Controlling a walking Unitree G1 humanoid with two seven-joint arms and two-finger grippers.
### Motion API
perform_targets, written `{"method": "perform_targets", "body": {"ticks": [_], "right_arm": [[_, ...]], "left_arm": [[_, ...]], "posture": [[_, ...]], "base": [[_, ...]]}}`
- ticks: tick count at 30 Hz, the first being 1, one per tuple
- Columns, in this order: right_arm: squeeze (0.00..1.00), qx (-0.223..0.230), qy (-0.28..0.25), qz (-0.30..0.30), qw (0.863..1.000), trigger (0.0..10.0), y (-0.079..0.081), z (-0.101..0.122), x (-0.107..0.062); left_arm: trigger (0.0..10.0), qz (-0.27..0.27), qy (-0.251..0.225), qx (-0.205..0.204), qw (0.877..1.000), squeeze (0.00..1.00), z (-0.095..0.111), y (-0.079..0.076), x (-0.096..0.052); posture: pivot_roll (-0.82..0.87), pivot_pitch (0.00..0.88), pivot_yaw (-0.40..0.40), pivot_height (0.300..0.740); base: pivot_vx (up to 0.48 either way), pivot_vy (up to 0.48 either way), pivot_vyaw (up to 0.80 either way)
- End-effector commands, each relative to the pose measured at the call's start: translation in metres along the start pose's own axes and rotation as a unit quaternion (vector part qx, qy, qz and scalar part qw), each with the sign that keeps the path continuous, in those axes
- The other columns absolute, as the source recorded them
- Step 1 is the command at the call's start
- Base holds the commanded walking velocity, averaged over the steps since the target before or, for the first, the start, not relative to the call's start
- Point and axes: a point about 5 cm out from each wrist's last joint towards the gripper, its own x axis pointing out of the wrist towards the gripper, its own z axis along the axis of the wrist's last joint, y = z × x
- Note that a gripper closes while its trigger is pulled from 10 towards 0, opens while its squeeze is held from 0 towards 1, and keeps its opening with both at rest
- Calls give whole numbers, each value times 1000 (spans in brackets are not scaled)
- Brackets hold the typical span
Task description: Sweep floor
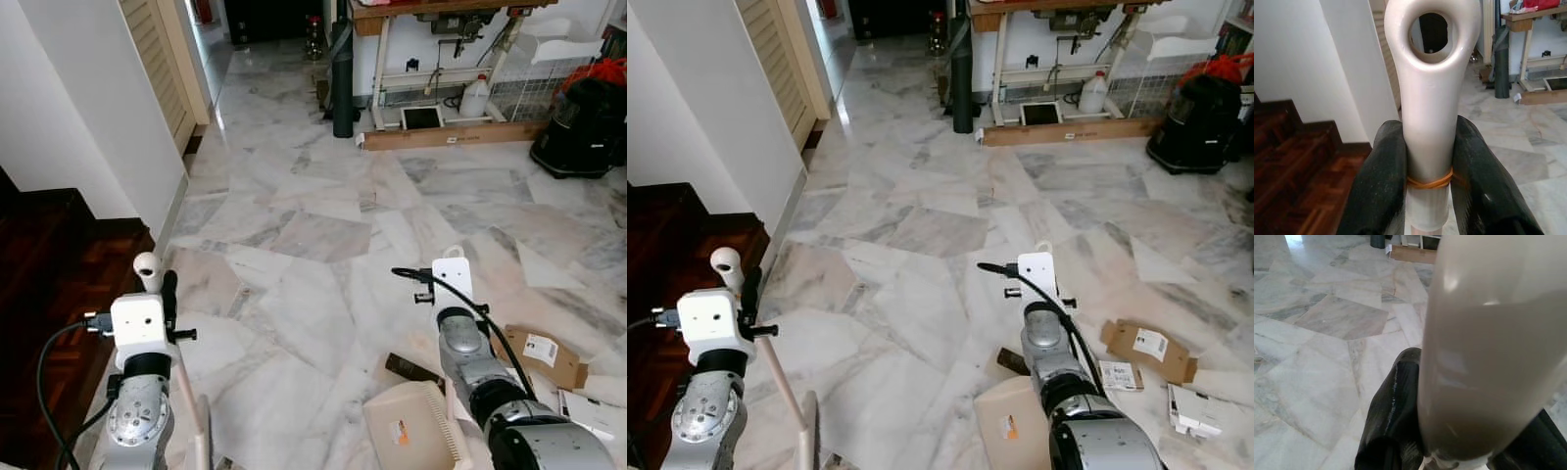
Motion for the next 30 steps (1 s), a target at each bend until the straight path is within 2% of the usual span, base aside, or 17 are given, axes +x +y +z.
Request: {"method": "perform_targets", "body": {"ticks": [1, 6, 8, 10, 14, 17, 24, 30], "right_arm": [[0, -2, -9, 7, 1000, 10000, 6, 6, 1], [0, -2, -5, 8, 1000, 10000, 7, 4, 0], [0, -1, 0, 13, 1000, 10000, 11, 0, -2], [0, 0, 3, 16, 1000, 10000, 13, -1, -3], [0, 20, 20, 30, 999, 10000, 21, -7, -6], [0, 16, 24, 45, 999, 10000, 28, -10, -9], [0, 16, 32, 57, 998, 10000, 35, -11, -11], [0, 16, 30, 66, 997, 10000, 40, -10, -12]], "left_arm": [[10000, 4, 2, -1, 1000, 0, 0, 5, 4], [10000, 5, 28, -24, 999, 0, -9, 6, 5], [10000, 11, 54, -79, 995, 0, -19, 7, 8], [10000, 13, 61, -91, 994, 0, -22, 8, 9], [10000, -8, 77, -89, 993, 0, -28, 6, 10], [10000, -20, 88, -95, 991, 0, -32, 4, 11], [10000, -64, 115, -92, 987, 0, -40, -2, 9], [10000, -113, 149, -93, 978, 0, -49, -12, 5]], "posture": [[-199, 66, 108, 740], [-196, 68, 111, 740], [-195, 70, 116, 740], [-195, 70, 116, 740], [-197, 75, 120, 740], [-195, 77, 120, 740], [-198, 79, 120, 740], [-200, 83, 121, 740]], "base": [[0, 0, 0], [0, 0, 0], [0, 0, 0], [0, 0, 0], [0, 0, 0], [0, 0, 0], [0, 0, 0], [0, 0, 0]]}}
